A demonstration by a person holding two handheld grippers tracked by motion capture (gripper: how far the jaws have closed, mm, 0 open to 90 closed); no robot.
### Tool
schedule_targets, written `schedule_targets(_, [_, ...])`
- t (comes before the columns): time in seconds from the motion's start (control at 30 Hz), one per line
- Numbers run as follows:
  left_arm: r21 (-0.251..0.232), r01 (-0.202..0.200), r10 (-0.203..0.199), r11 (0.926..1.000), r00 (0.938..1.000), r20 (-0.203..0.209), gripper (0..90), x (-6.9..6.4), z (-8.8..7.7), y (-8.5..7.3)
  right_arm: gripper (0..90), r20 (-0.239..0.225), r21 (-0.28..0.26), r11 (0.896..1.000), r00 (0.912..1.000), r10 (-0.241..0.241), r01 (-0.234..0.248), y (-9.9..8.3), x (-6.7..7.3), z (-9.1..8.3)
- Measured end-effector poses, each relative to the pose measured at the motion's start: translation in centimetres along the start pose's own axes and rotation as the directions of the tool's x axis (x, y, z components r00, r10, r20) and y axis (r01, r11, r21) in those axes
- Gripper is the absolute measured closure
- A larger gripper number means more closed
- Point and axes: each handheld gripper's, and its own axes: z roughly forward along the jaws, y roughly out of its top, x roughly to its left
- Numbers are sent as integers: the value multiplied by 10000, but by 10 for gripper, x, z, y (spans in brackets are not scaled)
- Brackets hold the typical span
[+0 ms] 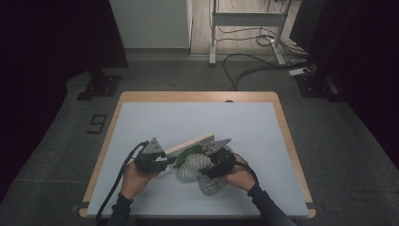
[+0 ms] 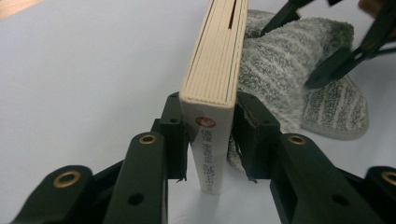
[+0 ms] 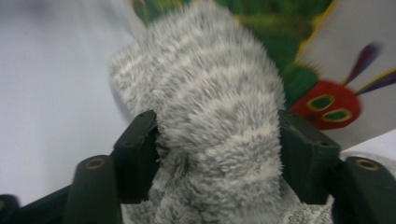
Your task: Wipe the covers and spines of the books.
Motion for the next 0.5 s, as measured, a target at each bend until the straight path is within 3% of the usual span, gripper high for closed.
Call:
schedule_targets(0.23, [1,-2,2,10000,10000,-6,658,0,0,0,276,112,-627,9980,9999,62,-55,11,-3,-27])
schedule_targets(0.5, [7,22,-22,10000,10000,58,653,0,1,0,264,861,-953,9952,9958,322,-239,16,-20,-46])
